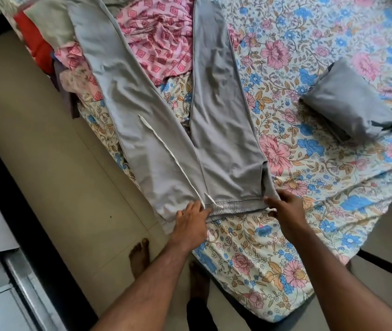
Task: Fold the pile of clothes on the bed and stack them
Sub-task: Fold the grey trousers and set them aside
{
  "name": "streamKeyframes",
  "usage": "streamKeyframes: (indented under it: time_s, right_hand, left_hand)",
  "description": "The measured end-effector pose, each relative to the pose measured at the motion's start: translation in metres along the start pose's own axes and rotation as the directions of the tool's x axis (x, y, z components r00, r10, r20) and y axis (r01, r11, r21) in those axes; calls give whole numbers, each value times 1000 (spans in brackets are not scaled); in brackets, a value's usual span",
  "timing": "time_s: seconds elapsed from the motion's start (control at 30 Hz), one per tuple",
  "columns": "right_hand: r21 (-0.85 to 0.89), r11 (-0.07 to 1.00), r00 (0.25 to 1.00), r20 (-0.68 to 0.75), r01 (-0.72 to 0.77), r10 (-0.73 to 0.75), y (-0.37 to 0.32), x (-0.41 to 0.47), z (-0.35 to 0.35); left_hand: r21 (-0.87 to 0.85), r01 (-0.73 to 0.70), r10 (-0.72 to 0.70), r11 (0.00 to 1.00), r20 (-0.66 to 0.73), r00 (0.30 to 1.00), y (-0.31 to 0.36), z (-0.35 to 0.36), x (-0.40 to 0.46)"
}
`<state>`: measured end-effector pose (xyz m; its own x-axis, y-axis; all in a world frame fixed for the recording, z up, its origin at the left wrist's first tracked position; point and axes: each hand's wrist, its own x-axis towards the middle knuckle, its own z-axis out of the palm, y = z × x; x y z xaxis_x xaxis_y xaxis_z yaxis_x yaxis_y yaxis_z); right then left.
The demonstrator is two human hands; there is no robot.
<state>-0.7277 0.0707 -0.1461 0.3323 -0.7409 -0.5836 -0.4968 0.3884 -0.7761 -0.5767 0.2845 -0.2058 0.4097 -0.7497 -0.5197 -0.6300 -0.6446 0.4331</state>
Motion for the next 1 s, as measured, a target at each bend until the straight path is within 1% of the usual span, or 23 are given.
streamKeyframes:
  time_s: [0.07,0.1,0.13,0.17,0.2,0.23,0.27,0.3,0.33,0.37,0.4,0.43,0.47,0.53,0.6,0.63,0.73,0.83,0.93,1.0]
  right_hand:
    - [-73,980,982,42,187,-184,-12,-12,17]
    - [-118,953,960,69,278,-271,-17,-17,25]
    - [-177,917,933,114,357,-341,-21,-23,38]
    - [-236,876,906,164,420,-390,-23,-29,51]
    - [-292,831,879,222,474,-423,-23,-36,65]
    - [-332,788,852,279,518,-442,-21,-42,80]
    - [-359,746,823,335,561,-458,-20,-48,94]
    - [-379,702,792,396,603,-466,-16,-51,112]
    - [-394,661,761,453,639,-465,-11,-54,129]
    - [-401,623,728,515,671,-453,-4,-56,151]
    - [-417,580,699,567,700,-436,1,-56,166]
    - [-442,524,671,616,728,-412,5,-56,178]
    - [-471,457,643,669,754,-372,13,-57,193]
    - [-520,333,609,743,786,-277,29,-58,217]
    - [-558,271,615,758,784,-218,42,-58,229]
    - [-578,253,627,751,776,-206,47,-59,234]
    - [-613,217,650,732,760,-204,49,-59,241]
    - [-614,187,642,742,766,-192,46,-64,246]
    - [-610,192,638,748,769,-183,46,-68,253]
    - [-616,161,636,760,771,-135,47,-72,257]
  left_hand:
    - [-149,7,-6,989,8,1000,-6,-1,-1]
    - [-255,9,-19,967,-35,999,-7,-3,-2]
    - [-369,39,-87,928,-115,990,-12,-4,-4]
    - [-476,94,-219,874,-214,952,-15,-8,-7]
    - [-579,181,-399,795,-274,875,-25,-9,-10]
    - [-668,276,-567,691,-264,780,-36,-9,-13]
    - [-737,367,-688,567,-178,703,-48,-8,-14]
    - [-797,435,-753,420,-38,657,-63,-2,-16]
    - [-845,464,-754,267,117,647,-77,4,-18]
    - [-884,457,-714,101,255,651,-91,12,-22]
    - [-901,433,-660,-31,344,668,-97,17,-25]
    - [-911,397,-613,-114,379,693,-98,18,-28]
    - [-921,354,-587,-165,380,715,-103,21,-33]
    - [-946,267,-569,-186,325,755,-108,24,-41]
    - [-957,227,-568,-183,291,770,-111,24,-47]
    - [-957,226,-562,-181,289,775,-115,26,-50]
    - [-960,262,-541,-103,275,794,-122,26,-55]
    - [-954,291,-525,-67,282,803,-128,24,-57]
    - [-953,299,-511,-54,283,812,-129,21,-56]
    - [-946,322,-519,-26,288,805,-131,22,-54]
